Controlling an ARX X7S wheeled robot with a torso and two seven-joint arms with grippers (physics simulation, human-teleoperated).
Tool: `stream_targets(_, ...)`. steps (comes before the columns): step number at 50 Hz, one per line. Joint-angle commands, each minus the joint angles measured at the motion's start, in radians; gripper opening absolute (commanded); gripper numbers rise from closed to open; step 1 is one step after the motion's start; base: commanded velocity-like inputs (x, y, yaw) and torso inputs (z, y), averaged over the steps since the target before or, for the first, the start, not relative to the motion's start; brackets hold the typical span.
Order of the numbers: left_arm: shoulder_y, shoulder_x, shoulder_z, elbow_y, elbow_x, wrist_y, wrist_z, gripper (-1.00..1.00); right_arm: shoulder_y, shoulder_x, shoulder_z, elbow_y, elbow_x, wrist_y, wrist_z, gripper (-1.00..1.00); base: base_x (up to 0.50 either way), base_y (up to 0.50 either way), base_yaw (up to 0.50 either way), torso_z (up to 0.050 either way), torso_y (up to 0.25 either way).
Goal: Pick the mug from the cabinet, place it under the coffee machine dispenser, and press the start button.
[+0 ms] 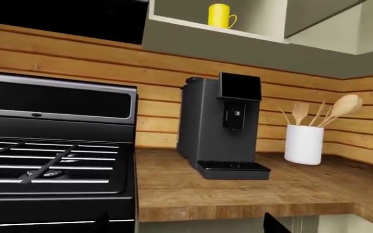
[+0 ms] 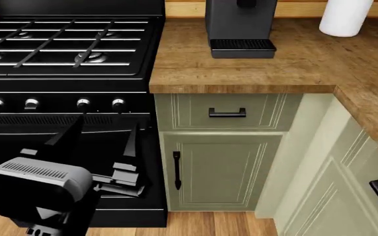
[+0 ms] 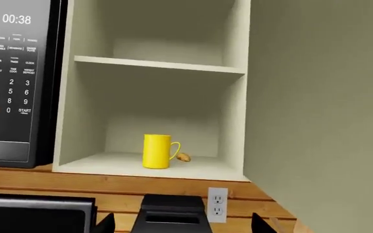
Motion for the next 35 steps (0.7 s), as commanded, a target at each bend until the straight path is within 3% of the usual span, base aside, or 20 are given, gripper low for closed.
stream_targets(1, -0.028, -0.010, -0.016, 0.022, -0.074, -0.028, -0.023, 1.00, 0.018, -0.004, 0.009, 0.024, -0.010, -0.010, 0.007, 1.00, 0.00, 0.00, 0.00, 0.000, 0.000)
stream_targets(9, -0.014, -0.008, -0.038, 0.026, -0.090, 0.024, -0.023, 1.00, 0.018, -0.004, 0.009, 0.024, -0.010, -0.010, 0.007, 1.00, 0.00, 0.00, 0.00, 0.003, 0.010)
stream_targets(29, -0.001, -0.032, -0.029, 0.018, -0.095, 0.083, -0.049, 1.00, 0.018, -0.004, 0.009, 0.024, -0.010, -0.010, 0.007, 1.00, 0.00, 0.00, 0.00, 0.043, 0.103)
stream_targets(35, -0.002, -0.046, -0.019, 0.019, -0.113, 0.071, -0.062, 1.00, 0.018, -0.004, 0.009, 0.024, -0.010, -0.010, 0.007, 1.00, 0.07, 0.45, 0.00, 0.005, 0.005)
